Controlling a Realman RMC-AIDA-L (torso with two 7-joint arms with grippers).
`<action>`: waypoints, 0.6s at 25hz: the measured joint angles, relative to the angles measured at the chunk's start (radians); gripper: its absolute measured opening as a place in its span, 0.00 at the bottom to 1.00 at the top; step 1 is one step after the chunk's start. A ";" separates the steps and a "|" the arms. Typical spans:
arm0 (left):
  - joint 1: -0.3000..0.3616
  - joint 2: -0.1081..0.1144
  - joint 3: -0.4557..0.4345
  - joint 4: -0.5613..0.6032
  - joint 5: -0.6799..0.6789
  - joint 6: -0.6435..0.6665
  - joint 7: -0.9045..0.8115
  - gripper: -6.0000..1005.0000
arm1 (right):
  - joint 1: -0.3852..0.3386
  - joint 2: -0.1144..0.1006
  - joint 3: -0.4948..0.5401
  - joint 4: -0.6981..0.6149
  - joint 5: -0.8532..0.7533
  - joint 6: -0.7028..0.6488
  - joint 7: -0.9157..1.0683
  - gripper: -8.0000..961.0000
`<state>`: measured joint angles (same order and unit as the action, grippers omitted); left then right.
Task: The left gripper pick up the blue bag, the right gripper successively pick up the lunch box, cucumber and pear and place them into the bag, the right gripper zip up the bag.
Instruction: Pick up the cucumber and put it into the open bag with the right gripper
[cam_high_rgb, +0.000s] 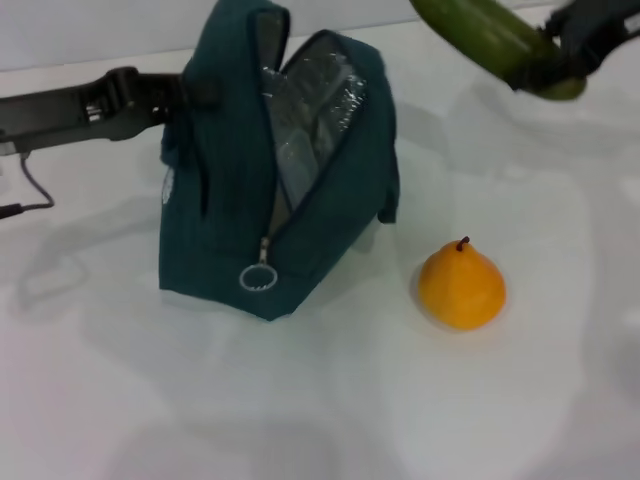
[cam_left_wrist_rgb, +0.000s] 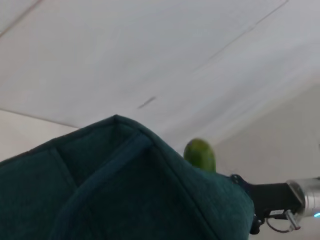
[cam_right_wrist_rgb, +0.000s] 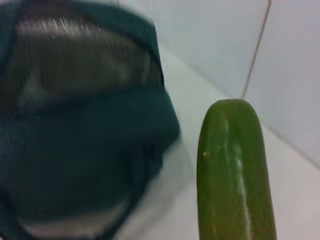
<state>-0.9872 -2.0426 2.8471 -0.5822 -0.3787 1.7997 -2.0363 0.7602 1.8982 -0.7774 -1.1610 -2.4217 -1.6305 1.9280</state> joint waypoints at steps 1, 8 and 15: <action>-0.003 0.000 0.000 0.009 -0.005 0.002 -0.003 0.10 | 0.000 -0.010 0.000 -0.006 0.047 -0.017 0.000 0.59; -0.027 0.003 0.000 0.070 -0.023 0.001 -0.008 0.10 | 0.035 -0.022 -0.025 0.015 0.226 -0.113 -0.003 0.59; -0.044 0.000 0.000 0.070 -0.033 -0.005 -0.022 0.10 | 0.092 0.004 -0.058 0.166 0.229 -0.158 -0.041 0.59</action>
<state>-1.0312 -2.0426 2.8470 -0.5118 -0.4115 1.7943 -2.0584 0.8520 1.9017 -0.8358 -0.9951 -2.1930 -1.7886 1.8867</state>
